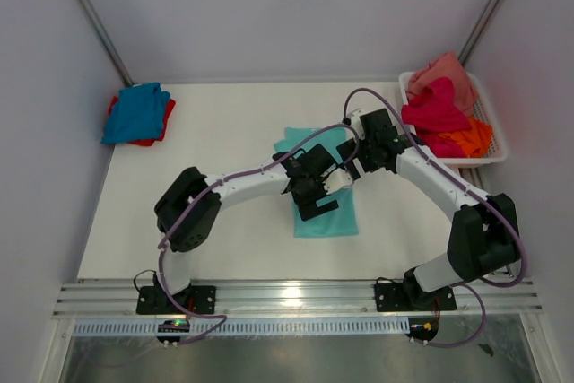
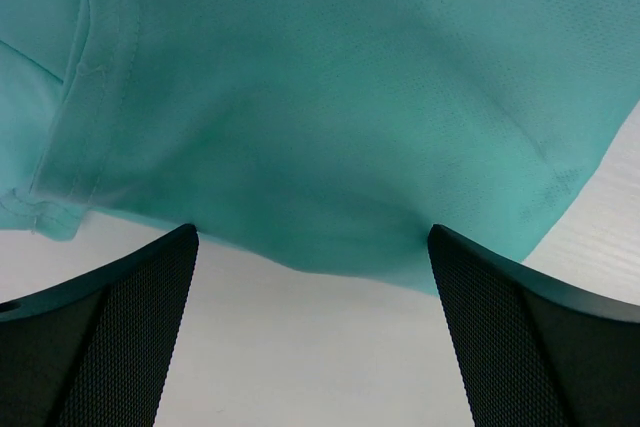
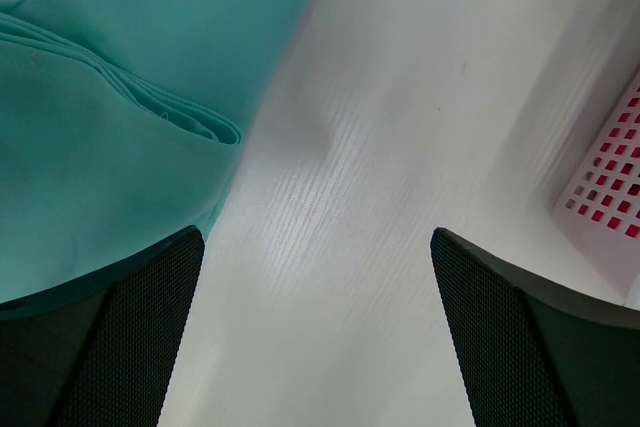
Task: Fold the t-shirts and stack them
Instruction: Fold the tshirt
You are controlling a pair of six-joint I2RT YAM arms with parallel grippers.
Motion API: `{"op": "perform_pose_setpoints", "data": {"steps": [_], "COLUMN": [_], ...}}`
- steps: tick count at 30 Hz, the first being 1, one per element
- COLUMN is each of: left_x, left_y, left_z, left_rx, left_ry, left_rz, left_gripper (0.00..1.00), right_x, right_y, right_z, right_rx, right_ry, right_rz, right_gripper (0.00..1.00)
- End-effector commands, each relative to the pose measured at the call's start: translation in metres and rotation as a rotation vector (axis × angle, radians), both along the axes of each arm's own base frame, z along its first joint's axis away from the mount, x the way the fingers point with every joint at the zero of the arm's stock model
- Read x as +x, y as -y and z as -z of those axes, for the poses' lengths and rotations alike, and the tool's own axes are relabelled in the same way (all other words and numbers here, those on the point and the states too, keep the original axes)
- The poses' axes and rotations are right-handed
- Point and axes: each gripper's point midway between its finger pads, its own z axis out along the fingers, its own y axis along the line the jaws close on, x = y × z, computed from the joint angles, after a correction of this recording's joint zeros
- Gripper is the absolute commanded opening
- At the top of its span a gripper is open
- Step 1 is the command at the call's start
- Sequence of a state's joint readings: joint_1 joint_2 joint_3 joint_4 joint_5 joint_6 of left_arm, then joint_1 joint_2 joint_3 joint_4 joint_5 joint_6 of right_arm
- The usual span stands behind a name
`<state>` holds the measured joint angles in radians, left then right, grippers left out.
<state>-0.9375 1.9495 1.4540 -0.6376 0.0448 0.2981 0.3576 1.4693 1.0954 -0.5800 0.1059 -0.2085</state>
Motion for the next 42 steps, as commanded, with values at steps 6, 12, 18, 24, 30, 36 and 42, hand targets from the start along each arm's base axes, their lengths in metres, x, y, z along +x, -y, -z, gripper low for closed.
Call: {"op": "perform_pose_setpoints", "data": {"steps": [6, 12, 18, 24, 30, 36, 42], "left_x": [0.012, 0.004, -0.001, -0.009, -0.015, -0.005, 0.021], "left_y": [0.016, 0.01, 0.003, -0.008, -0.017, -0.025, -0.03], "left_z": [0.0, 0.006, 0.004, 0.004, 0.007, -0.001, -0.046], "left_rx": [-0.037, -0.02, -0.021, -0.016, -0.003, 0.01, -0.052], "left_ry": [0.019, -0.023, -0.028, -0.037, -0.046, 0.031, 0.226], "left_rz": [-0.035, -0.066, -0.094, -0.109, -0.114, -0.133, -0.165], "left_gripper": [0.99, 0.99, 0.99, 0.99, 0.99, 0.99, 0.99], "right_x": [-0.005, -0.006, -0.001, 0.004, 0.01, 0.017, 0.035], "right_y": [-0.009, -0.015, 0.01, 0.027, 0.024, 0.022, 0.034], "right_z": [0.038, 0.059, 0.077, 0.077, 0.074, 0.065, 0.023], "right_rx": [-0.014, 0.003, -0.12, -0.196, -0.184, -0.181, -0.169], "right_ry": [-0.14, -0.214, -0.217, -0.177, -0.163, -0.126, 0.068], "right_rz": [-0.039, -0.026, 0.088, 0.163, 0.164, 0.152, 0.218], "right_gripper": [0.99, 0.99, 0.99, 0.99, 0.99, 0.99, 0.99]}}
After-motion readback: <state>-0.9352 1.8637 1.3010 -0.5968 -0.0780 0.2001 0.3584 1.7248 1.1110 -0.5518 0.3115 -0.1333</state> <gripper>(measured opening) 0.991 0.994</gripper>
